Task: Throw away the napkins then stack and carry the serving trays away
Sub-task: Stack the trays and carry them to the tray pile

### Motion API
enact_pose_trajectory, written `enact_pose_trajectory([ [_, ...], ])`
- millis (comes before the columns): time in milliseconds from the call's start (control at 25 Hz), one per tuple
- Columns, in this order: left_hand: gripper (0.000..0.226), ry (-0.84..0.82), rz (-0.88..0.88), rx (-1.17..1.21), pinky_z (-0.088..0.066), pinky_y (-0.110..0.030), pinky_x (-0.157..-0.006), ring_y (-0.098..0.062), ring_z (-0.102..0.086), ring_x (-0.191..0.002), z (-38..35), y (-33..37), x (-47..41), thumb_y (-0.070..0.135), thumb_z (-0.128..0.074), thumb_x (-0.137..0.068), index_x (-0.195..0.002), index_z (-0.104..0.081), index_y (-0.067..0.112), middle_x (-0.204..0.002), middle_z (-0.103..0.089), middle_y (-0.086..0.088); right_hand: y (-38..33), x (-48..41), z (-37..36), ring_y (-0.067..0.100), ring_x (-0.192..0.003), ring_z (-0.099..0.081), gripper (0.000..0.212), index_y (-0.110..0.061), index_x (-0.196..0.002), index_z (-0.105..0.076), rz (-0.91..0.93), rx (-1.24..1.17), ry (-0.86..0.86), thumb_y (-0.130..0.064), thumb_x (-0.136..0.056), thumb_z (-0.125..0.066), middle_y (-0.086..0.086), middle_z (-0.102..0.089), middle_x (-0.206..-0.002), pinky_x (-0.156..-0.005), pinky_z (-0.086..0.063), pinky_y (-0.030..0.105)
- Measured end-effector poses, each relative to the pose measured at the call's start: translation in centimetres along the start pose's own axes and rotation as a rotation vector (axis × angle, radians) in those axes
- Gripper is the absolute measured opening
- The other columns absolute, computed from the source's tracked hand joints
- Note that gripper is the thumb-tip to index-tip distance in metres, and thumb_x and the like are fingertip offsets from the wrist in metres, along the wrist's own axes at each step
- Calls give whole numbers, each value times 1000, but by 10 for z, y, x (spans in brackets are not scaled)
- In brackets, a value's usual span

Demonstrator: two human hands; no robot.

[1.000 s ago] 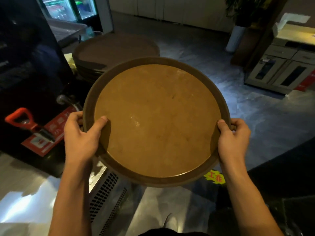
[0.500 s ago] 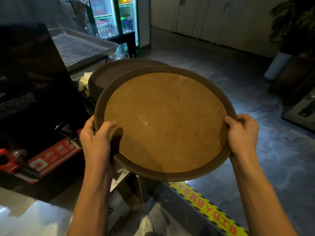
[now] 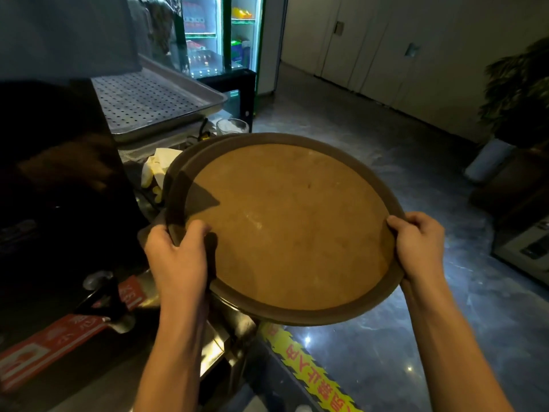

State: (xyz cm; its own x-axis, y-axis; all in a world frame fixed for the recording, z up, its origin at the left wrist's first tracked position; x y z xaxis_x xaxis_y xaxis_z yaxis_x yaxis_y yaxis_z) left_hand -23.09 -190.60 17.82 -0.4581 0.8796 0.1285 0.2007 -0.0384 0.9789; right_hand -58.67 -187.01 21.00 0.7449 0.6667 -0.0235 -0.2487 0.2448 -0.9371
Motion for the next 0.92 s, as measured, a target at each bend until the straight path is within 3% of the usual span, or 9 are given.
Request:
enact_pose_trajectory([
  [160,12,69,-12,-60,-51,-36,-58,-23,-63,-76,-8,0,-10,26,-67,-81,-86,-58,19,-79,-61,-5,-2,-31,-33,46,-93,-62,19,0,-98,-64,16,25,-92,-16,-90,-58,33,-63,-102,-84,-50,65],
  [280,23,127,-32,-126,-55,-42,-63,-26,-68,-78,-15,4,-18,33,-65,-76,-93,-67,17,-81,-68,-6,-7,-58,-56,46,-93,-60,22,2,-98,-64,48,30,-150,-18,-89,-59,32,-62,-99,-83,-50,64],
  [360,10,144,-62,-148,-56,-48,-64,-25,-67,-74,-15,4,-21,27,-64,-78,-84,-68,20,-77,-69,-7,-6,-67,-66,39,-86,-62,18,-3,-96,-65,60,56,-172,-19,-90,-58,24,-65,-92,-84,-53,58],
  [520,28,206,-92,-223,-58,-46,-74,-27,-67,-86,-14,4,-27,33,-61,-76,-102,-65,24,-91,-70,-7,-12,-86,-85,40,-69,-56,19,1,-80,-59,120,88,-241,-17,-87,-59,23,-59,-72,-63,-48,49],
  [640,23,235,-63,-273,-54,-37,-66,-27,-65,-80,-11,1,-33,29,-60,-83,-104,-62,20,-83,-66,-6,-14,-93,-96,25,-57,-46,19,4,-75,-55,167,133,-272,-12,-87,-59,11,-47,-60,-56,-36,34],
  [720,19,224,-73,-290,-47,-31,-59,-22,-63,-75,-13,0,-34,24,-58,-87,-105,-61,18,-79,-65,-2,-14,-96,-98,22,-56,-44,19,7,-78,-56,191,131,-250,-10,-86,-59,11,-48,-61,-55,-34,32],
  [800,27,239,-71,-299,-41,-27,-54,-18,-60,-73,-10,-4,-37,27,-58,-86,-110,-61,15,-88,-66,-7,-12,-97,-101,21,-57,-46,16,2,-77,-58,178,101,-258,-10,-87,-59,10,-51,-61,-56,-35,31],
  [920,45,261,-96,-303,-37,-26,-53,-24,-60,-80,-8,-5,-38,37,-57,-80,-119,-59,14,-102,-64,-16,-10,-97,-100,20,-59,-49,15,1,-78,-59,153,70,-273,-11,-88,-59,14,-53,-65,-58,-38,32],
])
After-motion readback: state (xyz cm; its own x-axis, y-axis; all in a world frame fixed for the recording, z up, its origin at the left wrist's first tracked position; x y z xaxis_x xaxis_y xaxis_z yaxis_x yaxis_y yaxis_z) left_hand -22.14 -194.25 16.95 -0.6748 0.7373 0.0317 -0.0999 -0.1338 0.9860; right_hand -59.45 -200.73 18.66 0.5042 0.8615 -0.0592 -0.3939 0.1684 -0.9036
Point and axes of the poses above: each hand's wrist, its own x-axis away from the middle knuckle, its own z-axis out of the back of the hand, y = z × x, the point moved 7 cm from there along -x, towards the middle knuckle
